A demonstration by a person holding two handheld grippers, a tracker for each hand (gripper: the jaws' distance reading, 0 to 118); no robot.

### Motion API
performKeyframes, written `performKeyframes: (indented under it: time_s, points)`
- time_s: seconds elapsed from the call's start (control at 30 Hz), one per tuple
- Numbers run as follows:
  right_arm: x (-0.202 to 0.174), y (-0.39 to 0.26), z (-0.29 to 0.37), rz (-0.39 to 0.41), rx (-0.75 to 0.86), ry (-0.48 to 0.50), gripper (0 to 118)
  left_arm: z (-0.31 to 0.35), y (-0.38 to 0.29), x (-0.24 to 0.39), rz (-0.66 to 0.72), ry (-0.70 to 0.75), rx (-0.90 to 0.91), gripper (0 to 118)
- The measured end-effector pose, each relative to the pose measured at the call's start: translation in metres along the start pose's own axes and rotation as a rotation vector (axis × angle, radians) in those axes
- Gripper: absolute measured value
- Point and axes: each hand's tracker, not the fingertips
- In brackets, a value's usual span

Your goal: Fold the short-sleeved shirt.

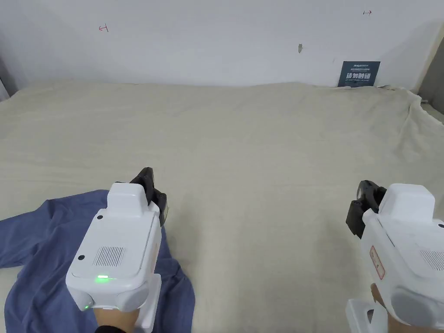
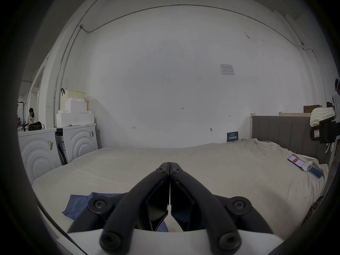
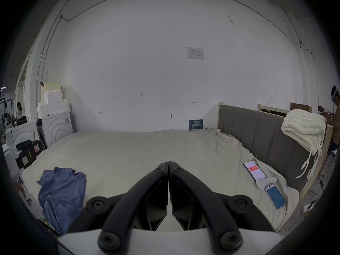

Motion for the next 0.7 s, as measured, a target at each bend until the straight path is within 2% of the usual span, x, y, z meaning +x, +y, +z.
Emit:
performKeyframes:
  time_s: [0.4,0.7]
  points:
    - [-0.005,0.003,-0.003,0.008,0.009,0.02,0,0.002,0.003,-0.006,0.011,0.011,0.011,1]
    - [-0.055,0.012,-0.021,0.028,0.025,0.15,0,0.021,0.006,-0.06,0.027,0.146,0.013,1]
